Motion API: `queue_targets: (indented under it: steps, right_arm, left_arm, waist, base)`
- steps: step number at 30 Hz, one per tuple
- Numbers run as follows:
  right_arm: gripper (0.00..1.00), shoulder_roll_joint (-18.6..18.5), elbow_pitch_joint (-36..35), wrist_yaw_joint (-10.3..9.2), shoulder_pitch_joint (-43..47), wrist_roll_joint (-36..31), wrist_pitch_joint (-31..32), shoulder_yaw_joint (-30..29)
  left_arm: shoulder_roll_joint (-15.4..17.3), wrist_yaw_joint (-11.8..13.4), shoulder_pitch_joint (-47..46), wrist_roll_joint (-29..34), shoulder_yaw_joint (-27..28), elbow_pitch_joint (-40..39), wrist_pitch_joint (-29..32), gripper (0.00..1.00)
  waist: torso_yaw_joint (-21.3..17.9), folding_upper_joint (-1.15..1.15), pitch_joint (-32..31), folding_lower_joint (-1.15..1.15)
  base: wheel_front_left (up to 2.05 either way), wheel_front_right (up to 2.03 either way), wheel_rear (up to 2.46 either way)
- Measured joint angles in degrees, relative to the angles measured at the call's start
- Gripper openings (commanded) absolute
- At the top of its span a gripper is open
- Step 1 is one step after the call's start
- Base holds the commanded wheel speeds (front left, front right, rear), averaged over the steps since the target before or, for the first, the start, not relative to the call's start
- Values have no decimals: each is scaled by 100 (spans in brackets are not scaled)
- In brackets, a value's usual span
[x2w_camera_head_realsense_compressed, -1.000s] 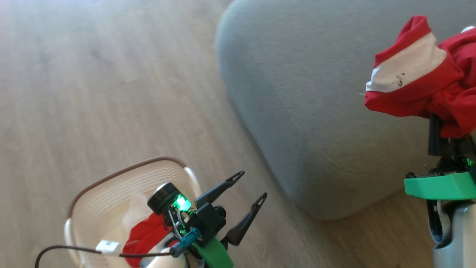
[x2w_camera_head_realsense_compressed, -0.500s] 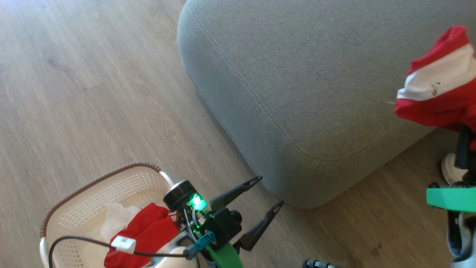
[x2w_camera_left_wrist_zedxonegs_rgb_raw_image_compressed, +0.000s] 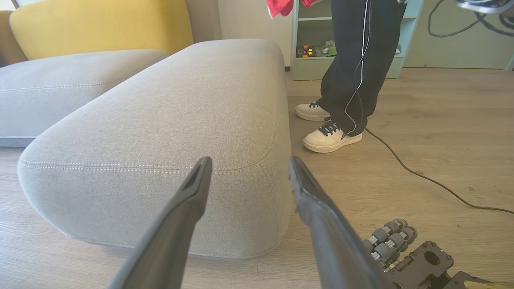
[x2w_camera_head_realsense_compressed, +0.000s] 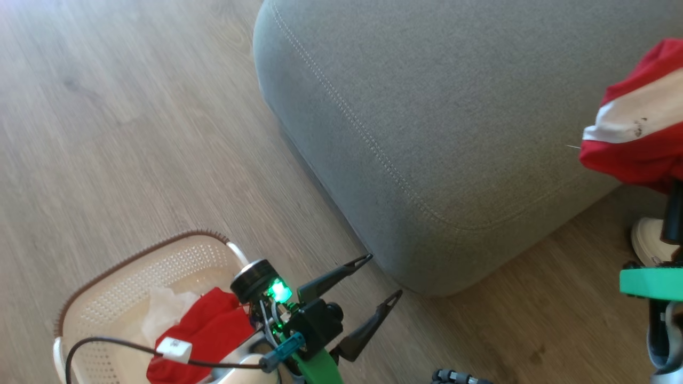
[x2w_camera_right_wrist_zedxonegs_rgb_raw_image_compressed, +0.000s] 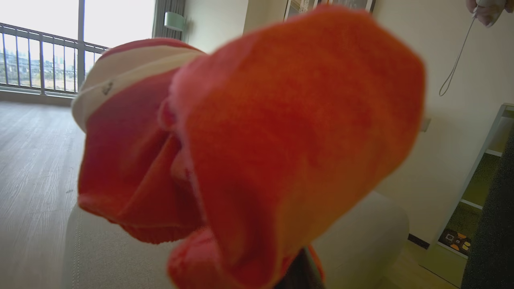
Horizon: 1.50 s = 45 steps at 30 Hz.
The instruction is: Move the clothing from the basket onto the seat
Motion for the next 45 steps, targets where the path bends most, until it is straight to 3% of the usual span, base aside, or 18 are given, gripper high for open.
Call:
queue_targets:
  steps: [9,24,32,45]
  right_arm:
    - [0,4,367,0,-746,26,0,-285]
    - [0,-176,1507,0,-3466,-101,-1,-770]
    - [0,-667,2808,0,-4746,-379,-8,-864]
    - [0,-1260,5297,0,-6196,-932,-7,-1801]
  left_arm:
    - [428,0,-21,60,-31,-93,0,100]
    - [1510,0,-411,110,-104,-439,0,100]
    - [1809,0,-694,168,-14,-613,0,100]
    - [1783,5,-921,211,164,-789,0,100]
  waist:
    - [-51,0,528,0]
    - [-114,0,1992,1]
    - [213,0,2635,1]
    - [947,0,3249,1]
  base:
    - [0,0,0]
    - [0,0,0]
    - [0,0,0]
    - [0,0,0]
